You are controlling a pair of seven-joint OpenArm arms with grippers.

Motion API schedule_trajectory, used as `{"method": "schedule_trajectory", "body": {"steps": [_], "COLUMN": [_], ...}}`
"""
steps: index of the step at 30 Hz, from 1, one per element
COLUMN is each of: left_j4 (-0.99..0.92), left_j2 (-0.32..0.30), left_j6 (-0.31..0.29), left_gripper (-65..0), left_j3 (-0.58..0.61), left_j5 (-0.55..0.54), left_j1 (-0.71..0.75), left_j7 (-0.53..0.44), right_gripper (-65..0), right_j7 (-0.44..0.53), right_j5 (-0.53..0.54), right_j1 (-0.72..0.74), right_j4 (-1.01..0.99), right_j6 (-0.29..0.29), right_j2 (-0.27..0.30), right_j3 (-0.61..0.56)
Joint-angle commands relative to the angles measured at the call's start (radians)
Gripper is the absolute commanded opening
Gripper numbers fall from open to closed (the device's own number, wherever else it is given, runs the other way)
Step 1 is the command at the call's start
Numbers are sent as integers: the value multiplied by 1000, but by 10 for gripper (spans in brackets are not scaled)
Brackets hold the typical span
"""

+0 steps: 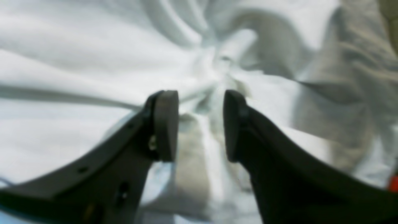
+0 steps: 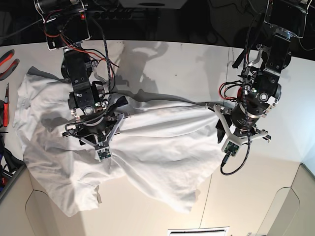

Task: Layout the t-shirt on the table in an organized manner, then fold the t-shirt properly
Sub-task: 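Grasp the t-shirt with the left gripper and pull it away from the right gripper, then pull the shirt collar edge back with the right gripper to spread it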

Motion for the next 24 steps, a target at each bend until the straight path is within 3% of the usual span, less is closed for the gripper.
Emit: {"method": "schedule_trajectory", "body": {"steps": [1,7,19,21,23,24], "left_j4": [15,15,15,14,14,14], "left_j2": [-11,-11,45,47,47,47], "left_j6": [7,6,-19,-19,-19,-19], "left_gripper": [-446,-446,-446,-446,-446,-446], "left_j3": [-7,-7,-7,-7,-7,-7], "left_j5": [3,-9,-11,-11,-11,-11], "left_j1": [-13,-7,1,2,0,0], "left_j7": [-23,-21,-20,-19,-21,-22], "right_gripper": [-408,-408,-412,-482,-621,-650], "right_j7": [21,18,92,90,85,82], "right_j5": [-5,-5,0,-14,-22,-24], "right_j1": [11,1,2,2,2,2], "right_j4": [48,85,-86,-116,-126,-125], "right_j6": [-18,-40,-40,-40,-40,-40], "right_j2": [16,76,75,75,76,75], "right_j3": [2,6,13,13,13,13]}}
